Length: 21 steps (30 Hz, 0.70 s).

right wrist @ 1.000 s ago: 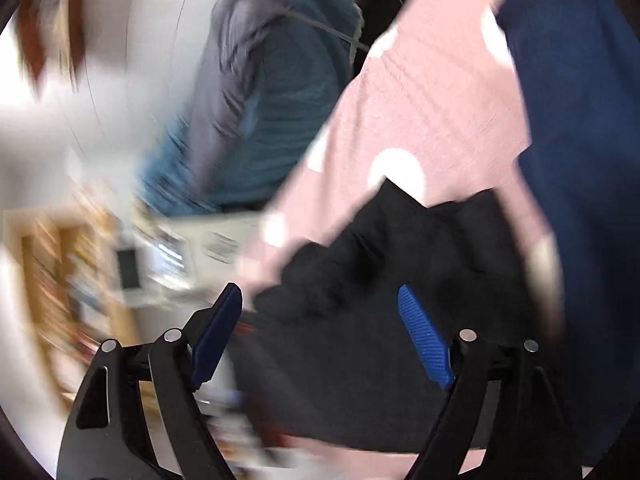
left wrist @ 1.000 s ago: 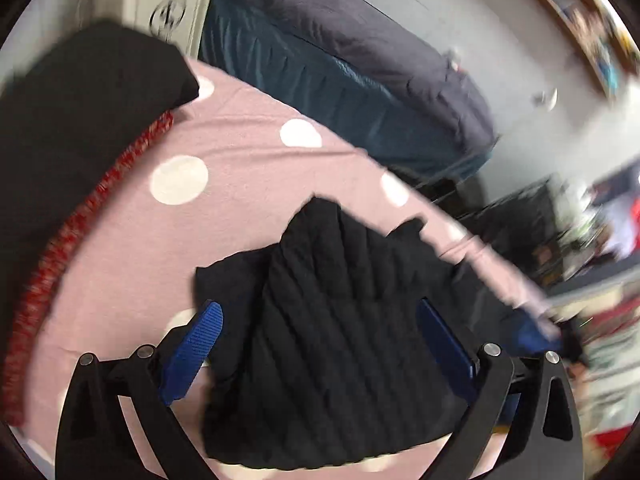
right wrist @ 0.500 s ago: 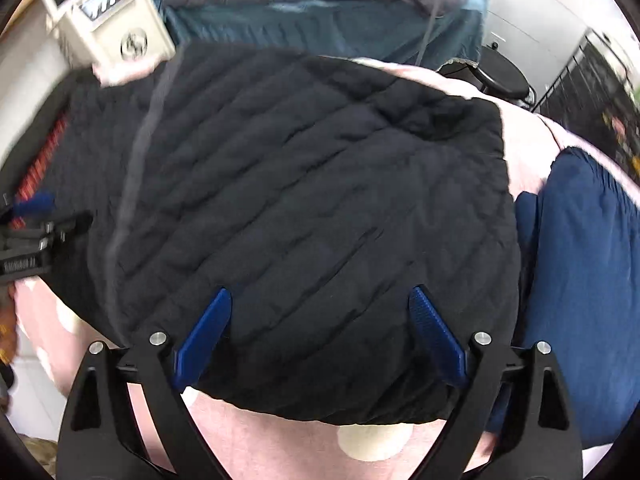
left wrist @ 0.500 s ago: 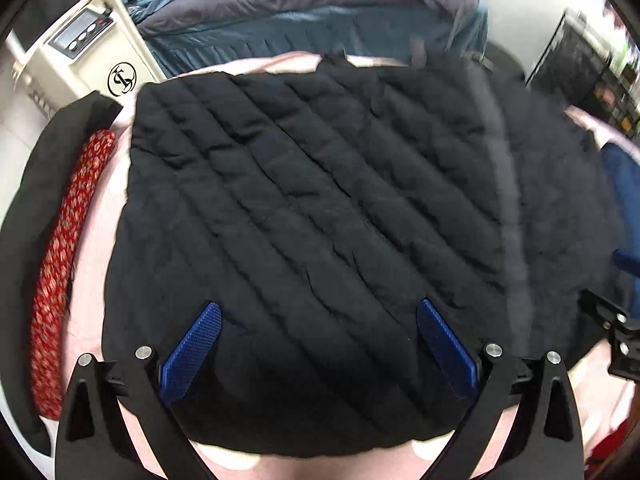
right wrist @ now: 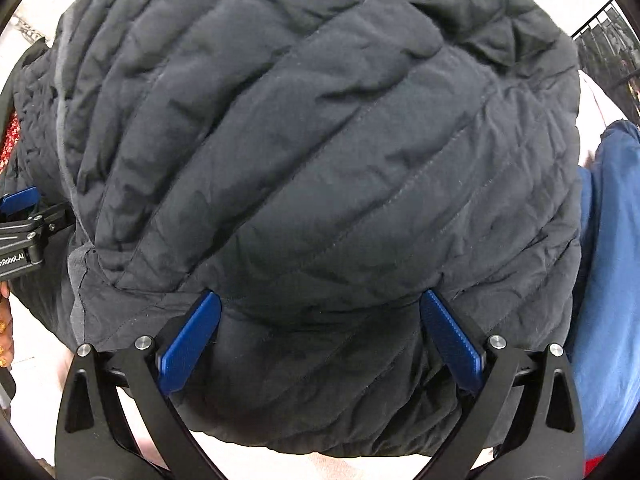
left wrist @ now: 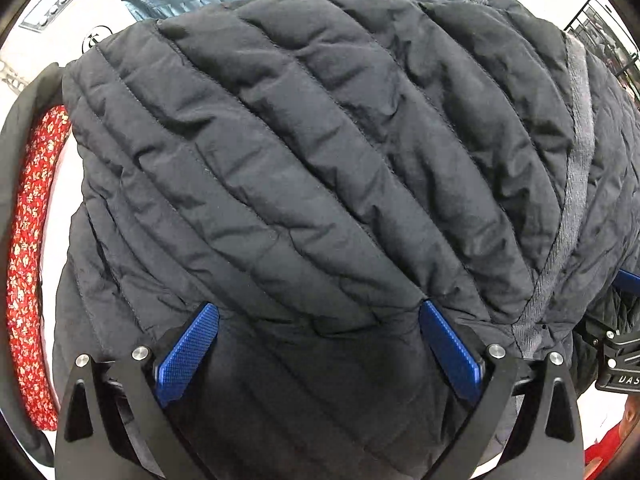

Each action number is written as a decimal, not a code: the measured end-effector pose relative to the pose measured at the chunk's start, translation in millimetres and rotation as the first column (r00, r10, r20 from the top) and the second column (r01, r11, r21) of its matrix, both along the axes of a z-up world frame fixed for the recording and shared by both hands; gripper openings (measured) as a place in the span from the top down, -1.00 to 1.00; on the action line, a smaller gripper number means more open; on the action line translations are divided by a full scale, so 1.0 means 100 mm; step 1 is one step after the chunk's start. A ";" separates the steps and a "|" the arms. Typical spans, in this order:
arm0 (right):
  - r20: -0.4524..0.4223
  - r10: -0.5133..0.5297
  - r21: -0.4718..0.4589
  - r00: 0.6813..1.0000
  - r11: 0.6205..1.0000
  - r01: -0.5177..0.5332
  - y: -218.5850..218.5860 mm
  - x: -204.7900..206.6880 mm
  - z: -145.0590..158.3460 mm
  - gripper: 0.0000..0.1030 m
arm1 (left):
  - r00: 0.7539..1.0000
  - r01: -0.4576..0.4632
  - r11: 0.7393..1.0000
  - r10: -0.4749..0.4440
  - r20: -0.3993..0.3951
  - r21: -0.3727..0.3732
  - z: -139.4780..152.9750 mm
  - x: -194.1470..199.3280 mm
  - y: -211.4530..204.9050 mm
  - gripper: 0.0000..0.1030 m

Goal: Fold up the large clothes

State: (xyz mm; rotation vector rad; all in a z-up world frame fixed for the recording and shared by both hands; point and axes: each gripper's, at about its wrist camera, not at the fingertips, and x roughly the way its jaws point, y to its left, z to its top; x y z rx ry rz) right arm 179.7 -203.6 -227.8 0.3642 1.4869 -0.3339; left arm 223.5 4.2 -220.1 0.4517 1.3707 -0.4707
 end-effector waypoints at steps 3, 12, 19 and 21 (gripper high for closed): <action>-0.011 0.000 0.006 1.000 1.000 0.000 -0.04 0.05 -0.03 -0.92 | 1.000 -0.002 1.000 0.002 0.003 0.001 0.00 0.00 -0.02 -0.92; -0.037 -0.014 0.002 0.999 1.000 0.014 -0.15 0.21 -0.14 -0.92 | 1.000 -0.011 1.000 0.011 -0.013 0.015 -0.08 0.08 -0.06 -0.93; -0.067 -0.014 0.015 0.998 1.000 0.015 -0.10 0.33 -0.27 -0.92 | 1.000 -0.010 1.000 0.011 -0.020 0.018 -0.06 0.10 -0.06 -0.93; -0.065 -0.015 0.017 0.998 1.000 0.016 -0.13 0.34 -0.29 -0.92 | 1.000 -0.010 1.000 0.011 -0.017 0.017 -0.06 0.10 -0.07 -0.93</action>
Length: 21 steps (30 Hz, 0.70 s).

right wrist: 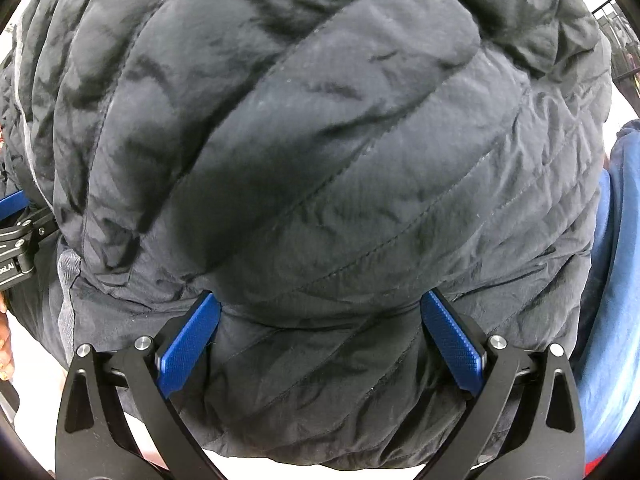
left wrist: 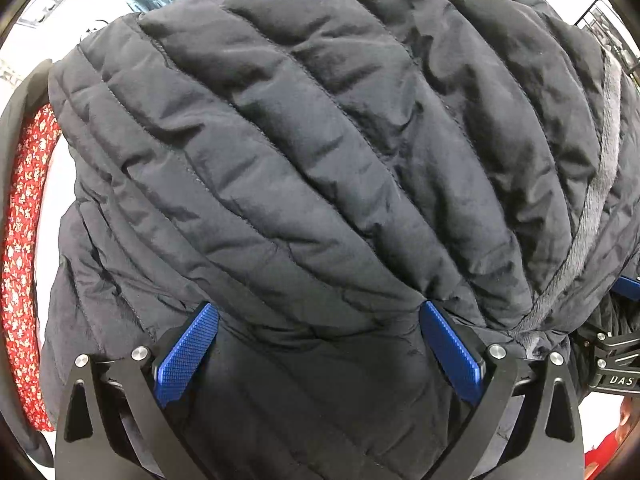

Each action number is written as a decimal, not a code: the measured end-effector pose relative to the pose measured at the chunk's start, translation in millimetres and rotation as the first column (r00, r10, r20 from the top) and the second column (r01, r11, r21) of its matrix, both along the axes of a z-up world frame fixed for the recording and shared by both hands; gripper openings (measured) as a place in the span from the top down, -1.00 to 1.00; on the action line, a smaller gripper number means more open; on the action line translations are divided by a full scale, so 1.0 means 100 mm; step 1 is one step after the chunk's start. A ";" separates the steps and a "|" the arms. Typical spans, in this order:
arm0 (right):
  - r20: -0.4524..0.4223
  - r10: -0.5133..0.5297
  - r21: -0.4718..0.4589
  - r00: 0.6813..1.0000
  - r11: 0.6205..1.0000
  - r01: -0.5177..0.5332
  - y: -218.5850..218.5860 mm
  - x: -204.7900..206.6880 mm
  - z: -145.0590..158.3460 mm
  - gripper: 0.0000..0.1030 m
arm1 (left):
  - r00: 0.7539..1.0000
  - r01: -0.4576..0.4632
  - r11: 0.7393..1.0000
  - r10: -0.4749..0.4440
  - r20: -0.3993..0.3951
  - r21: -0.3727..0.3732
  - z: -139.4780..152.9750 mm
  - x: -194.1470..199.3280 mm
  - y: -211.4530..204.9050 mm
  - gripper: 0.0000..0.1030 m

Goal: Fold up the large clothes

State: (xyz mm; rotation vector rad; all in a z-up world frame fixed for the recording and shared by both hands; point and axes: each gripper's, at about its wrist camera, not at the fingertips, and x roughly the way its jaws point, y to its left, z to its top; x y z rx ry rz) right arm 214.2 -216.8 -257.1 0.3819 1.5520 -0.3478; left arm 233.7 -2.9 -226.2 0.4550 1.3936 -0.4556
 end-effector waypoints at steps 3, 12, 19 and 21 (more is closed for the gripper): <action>0.011 -0.001 -0.008 1.000 1.000 0.001 -0.02 0.01 0.00 -0.92 | 1.000 0.003 1.000 -0.003 0.004 -0.005 -0.01 0.02 -0.01 -0.93; 0.054 0.002 -0.014 0.999 1.000 -0.001 -0.04 -0.01 0.02 -0.92 | 1.000 0.015 1.000 -0.015 0.025 -0.024 0.07 -0.10 0.06 -0.91; 0.079 -0.014 0.001 0.997 1.000 0.014 -0.12 -0.10 0.12 -0.92 | 0.999 0.020 0.999 -0.019 0.049 -0.025 0.18 -0.24 0.10 -0.91; 0.093 -0.007 -0.001 0.996 1.000 0.008 -0.13 -0.16 0.15 -0.91 | 0.998 0.022 0.999 -0.020 0.055 -0.031 0.22 -0.27 0.13 -0.91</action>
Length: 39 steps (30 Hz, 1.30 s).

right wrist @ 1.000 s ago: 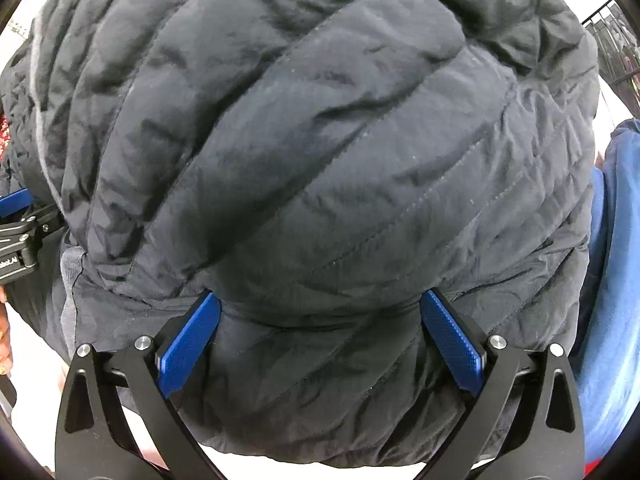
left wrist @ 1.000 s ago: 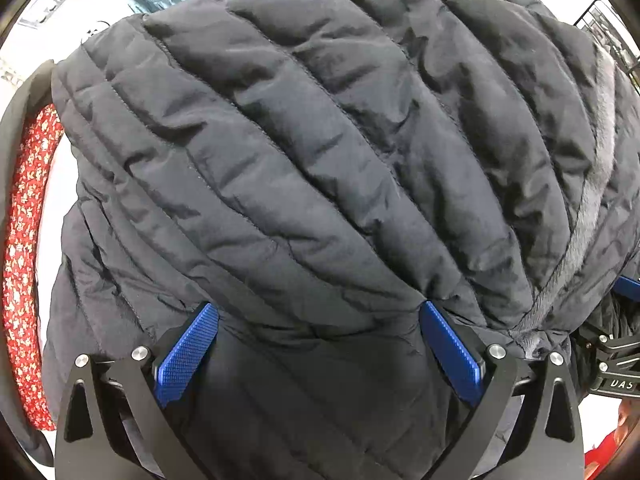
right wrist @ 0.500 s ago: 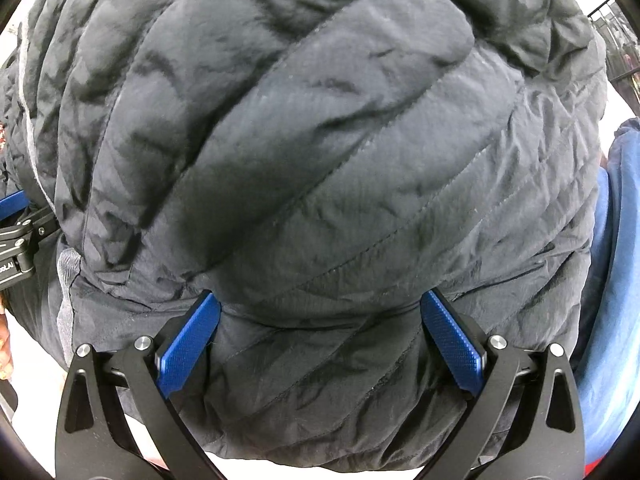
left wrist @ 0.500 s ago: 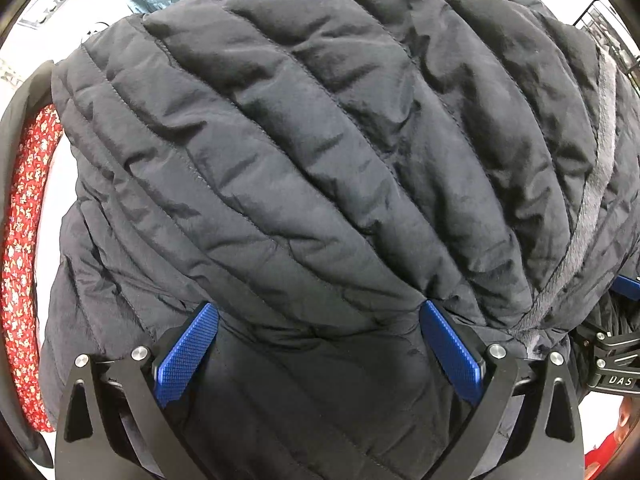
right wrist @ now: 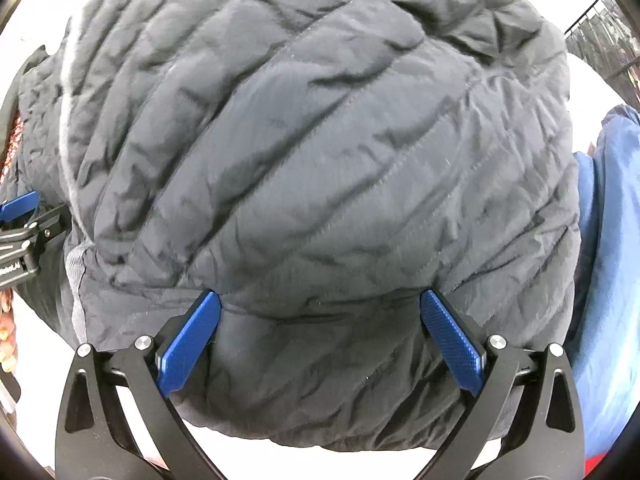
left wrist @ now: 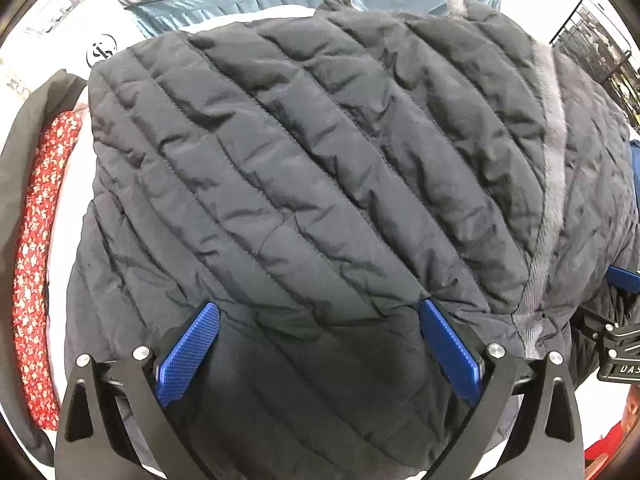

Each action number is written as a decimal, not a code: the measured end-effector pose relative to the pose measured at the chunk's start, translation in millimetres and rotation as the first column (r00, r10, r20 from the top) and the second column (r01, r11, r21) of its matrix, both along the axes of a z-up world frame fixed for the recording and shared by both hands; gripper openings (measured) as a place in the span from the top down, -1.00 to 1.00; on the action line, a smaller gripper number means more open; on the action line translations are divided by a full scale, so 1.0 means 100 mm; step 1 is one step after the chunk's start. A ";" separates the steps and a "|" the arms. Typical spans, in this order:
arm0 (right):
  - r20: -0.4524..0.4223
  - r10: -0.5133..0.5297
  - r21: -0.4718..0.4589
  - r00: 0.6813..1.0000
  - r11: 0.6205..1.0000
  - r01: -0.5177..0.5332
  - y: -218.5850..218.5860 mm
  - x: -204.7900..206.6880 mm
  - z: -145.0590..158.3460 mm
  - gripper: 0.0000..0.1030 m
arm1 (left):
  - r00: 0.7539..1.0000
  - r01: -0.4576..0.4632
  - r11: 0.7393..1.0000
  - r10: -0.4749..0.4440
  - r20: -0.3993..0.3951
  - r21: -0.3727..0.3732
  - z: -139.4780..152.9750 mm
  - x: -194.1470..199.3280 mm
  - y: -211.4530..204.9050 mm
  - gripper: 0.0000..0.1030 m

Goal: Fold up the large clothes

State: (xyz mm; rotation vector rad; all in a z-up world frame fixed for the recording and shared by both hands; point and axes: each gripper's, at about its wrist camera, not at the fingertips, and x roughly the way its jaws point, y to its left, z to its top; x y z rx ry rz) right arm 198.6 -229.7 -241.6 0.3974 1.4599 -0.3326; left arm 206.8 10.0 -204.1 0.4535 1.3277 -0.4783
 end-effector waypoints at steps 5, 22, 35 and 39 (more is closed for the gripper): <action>0.023 0.016 0.010 1.000 1.000 -0.016 0.01 -0.11 0.07 -0.91 | 1.000 0.016 1.000 -0.016 0.011 -0.017 0.10 -0.14 0.16 -0.90; 0.166 0.024 -0.132 0.986 0.991 -0.001 -0.71 -0.73 0.64 -0.91 | 0.988 -0.060 0.988 0.079 0.130 -0.142 0.74 0.24 1.07 -0.88; 0.155 -0.104 0.047 0.982 0.994 0.098 -1.48 -0.78 0.24 -0.91 | 0.956 -0.275 0.937 0.244 -0.163 -0.215 0.15 0.93 1.60 -0.88; 0.170 -0.025 0.138 0.985 0.990 0.002 -1.38 -0.59 0.18 -0.91 | 0.943 -0.289 0.922 0.229 -0.240 -0.256 -0.03 1.03 1.57 -0.88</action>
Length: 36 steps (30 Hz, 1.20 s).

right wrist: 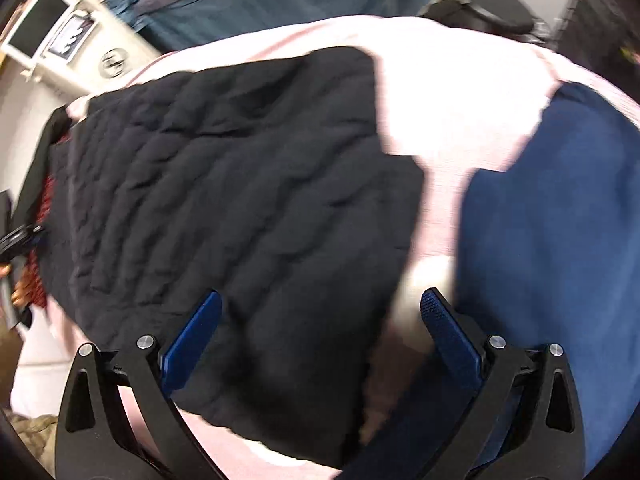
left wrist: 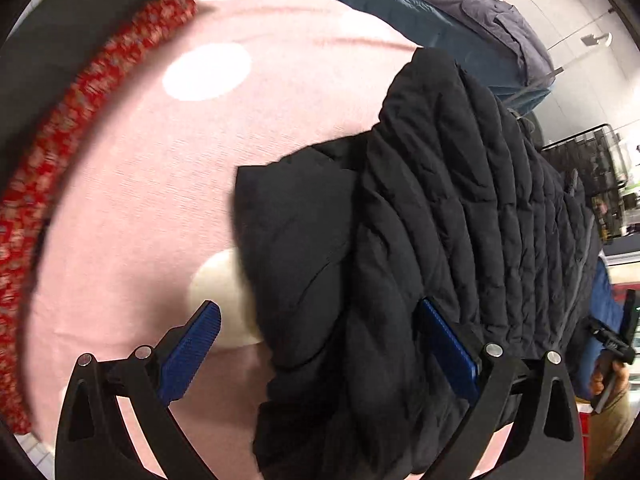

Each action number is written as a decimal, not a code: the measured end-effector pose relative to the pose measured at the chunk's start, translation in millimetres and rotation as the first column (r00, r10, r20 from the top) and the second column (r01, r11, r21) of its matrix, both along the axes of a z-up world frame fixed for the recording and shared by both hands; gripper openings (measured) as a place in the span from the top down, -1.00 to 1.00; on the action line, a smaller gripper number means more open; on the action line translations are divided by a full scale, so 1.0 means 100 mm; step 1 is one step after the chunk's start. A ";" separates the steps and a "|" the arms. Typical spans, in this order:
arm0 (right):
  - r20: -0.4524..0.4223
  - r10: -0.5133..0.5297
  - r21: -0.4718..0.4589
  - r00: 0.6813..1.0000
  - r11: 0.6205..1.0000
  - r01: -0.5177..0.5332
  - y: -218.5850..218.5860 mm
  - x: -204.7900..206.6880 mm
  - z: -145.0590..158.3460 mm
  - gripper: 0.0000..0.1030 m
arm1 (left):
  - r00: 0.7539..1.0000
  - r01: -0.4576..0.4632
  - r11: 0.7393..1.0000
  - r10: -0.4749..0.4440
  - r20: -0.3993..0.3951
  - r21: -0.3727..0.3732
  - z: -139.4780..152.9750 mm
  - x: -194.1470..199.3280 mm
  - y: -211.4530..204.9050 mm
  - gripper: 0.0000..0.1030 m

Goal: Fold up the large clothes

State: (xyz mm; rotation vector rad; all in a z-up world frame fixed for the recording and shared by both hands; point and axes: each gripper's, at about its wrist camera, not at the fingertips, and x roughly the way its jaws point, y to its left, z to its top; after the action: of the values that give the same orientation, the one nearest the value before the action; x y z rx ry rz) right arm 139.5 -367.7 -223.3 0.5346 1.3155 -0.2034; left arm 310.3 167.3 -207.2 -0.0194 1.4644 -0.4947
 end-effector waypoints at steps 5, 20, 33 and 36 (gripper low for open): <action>-0.081 -0.040 0.011 0.996 0.999 0.041 -0.12 0.09 -0.25 -0.91 | 0.996 -0.003 0.998 -0.003 -0.092 -0.064 -0.26 0.11 -0.09 -0.90; -0.059 -0.004 0.107 0.998 0.994 0.011 -0.17 0.38 -0.56 -0.91 | 0.980 0.053 0.993 -0.073 -0.188 -0.110 -0.55 0.45 -0.29 -0.90; -0.010 0.023 0.129 1.000 0.991 -0.021 -0.22 0.00 -0.20 -0.91 | 0.981 0.078 0.989 -0.099 -0.164 -0.127 -0.46 0.31 -0.33 -0.90; -0.021 -0.047 0.108 0.999 0.993 0.049 -0.32 -0.06 -0.24 -0.91 | 0.980 0.081 0.991 -0.099 -0.172 -0.108 -0.47 0.33 -0.31 -0.90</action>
State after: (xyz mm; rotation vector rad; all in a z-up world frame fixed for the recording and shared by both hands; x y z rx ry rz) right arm 133.4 -399.6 -247.4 0.6583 1.3380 -0.1774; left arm 343.3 136.3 -254.7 -0.0789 1.6179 -0.6545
